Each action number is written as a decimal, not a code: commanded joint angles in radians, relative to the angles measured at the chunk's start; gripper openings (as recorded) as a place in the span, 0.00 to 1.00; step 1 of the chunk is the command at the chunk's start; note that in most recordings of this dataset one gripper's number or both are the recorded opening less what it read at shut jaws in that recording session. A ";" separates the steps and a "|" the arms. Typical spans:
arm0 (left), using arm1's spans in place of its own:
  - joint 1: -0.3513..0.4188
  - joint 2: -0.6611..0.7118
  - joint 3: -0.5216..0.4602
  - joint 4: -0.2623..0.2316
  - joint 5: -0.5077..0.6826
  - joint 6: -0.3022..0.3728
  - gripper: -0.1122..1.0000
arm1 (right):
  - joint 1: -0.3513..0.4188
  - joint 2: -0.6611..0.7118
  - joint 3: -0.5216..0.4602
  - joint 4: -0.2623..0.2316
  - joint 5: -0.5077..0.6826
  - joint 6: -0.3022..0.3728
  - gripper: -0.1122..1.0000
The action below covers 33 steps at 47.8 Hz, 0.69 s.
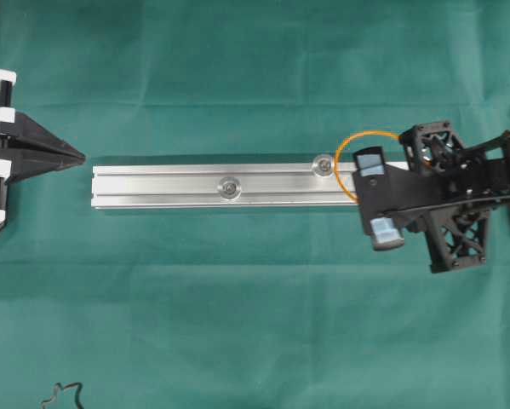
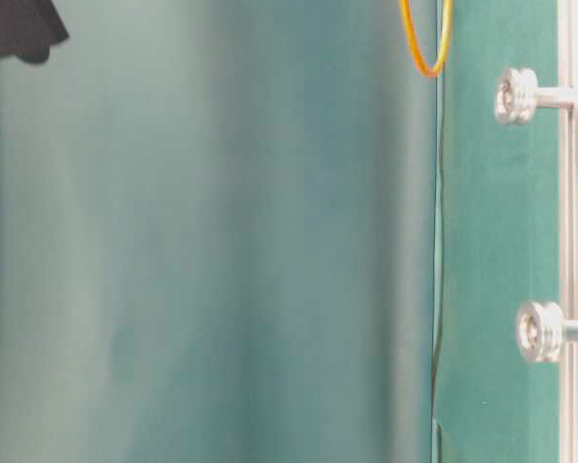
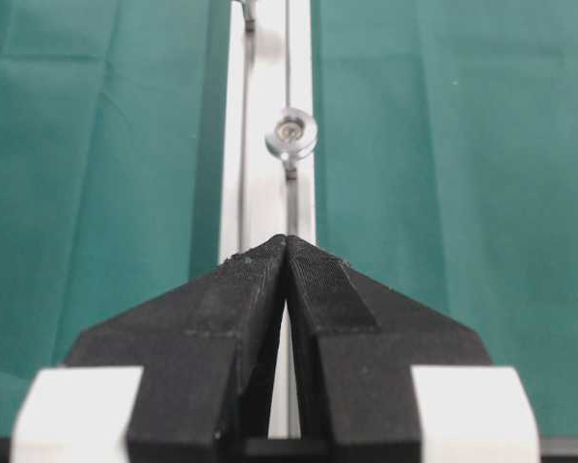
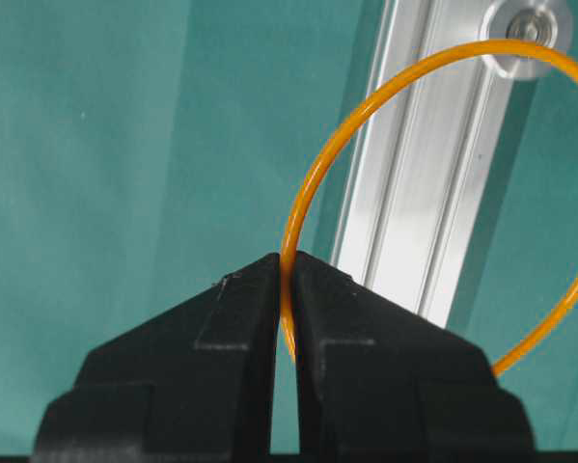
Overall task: Hook the rubber onto the shaft.
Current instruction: 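Lift the band with the right gripper and pull it leftward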
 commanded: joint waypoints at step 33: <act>-0.002 0.008 -0.031 0.003 -0.008 0.002 0.10 | -0.015 0.176 -0.209 -0.051 -0.028 -0.011 0.16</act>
